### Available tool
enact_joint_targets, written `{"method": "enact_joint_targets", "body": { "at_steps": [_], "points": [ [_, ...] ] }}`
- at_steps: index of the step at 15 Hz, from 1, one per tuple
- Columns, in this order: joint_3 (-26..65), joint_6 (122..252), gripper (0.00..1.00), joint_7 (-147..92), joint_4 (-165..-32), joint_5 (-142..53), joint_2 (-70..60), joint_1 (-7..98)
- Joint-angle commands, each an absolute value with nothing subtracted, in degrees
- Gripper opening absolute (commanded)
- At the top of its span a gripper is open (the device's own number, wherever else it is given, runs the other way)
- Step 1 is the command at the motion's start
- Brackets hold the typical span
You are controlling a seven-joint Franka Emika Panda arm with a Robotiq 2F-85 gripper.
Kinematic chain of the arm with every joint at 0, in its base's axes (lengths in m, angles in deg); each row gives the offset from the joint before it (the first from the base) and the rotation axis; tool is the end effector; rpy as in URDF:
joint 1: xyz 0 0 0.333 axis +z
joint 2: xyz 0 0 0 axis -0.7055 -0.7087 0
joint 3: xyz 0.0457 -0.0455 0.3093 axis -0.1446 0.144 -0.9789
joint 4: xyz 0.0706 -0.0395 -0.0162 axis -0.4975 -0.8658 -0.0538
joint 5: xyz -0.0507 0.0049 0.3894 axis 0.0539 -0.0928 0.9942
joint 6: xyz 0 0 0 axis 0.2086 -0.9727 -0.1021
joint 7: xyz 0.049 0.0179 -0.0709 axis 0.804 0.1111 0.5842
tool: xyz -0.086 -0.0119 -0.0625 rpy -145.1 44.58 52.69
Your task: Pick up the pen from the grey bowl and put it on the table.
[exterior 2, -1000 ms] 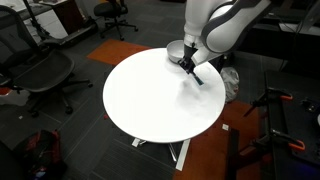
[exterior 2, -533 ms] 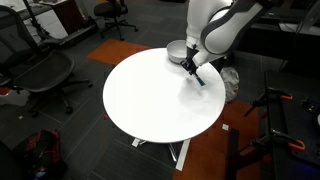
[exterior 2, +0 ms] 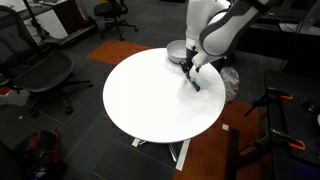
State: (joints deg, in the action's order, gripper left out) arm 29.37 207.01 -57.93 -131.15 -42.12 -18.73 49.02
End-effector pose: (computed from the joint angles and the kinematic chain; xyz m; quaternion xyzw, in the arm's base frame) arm 0.5456 -0.1002 0.1483 0.9289 -0.3649 0.0146 0.0608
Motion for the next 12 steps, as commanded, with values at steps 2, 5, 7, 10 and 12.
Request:
{"method": "enact_joint_targets", "body": {
  "at_steps": [2,5,7,10,12],
  "points": [
    [29.04,206.22,0.97,-56.64,-130.61,-41.30,-18.08,48.73],
    [28.37,206.43,1.00,-54.96,-131.75,-41.36,-16.33,48.48],
    [28.46,206.76,1.00,-54.22,-132.63,-41.56,-14.97,49.01],
    [28.26,207.24,1.00,-54.16,-134.34,-41.66,-12.44,49.63],
    [28.24,207.64,1.00,-54.63,-135.57,-42.20,-10.56,50.23]
  ]
}}
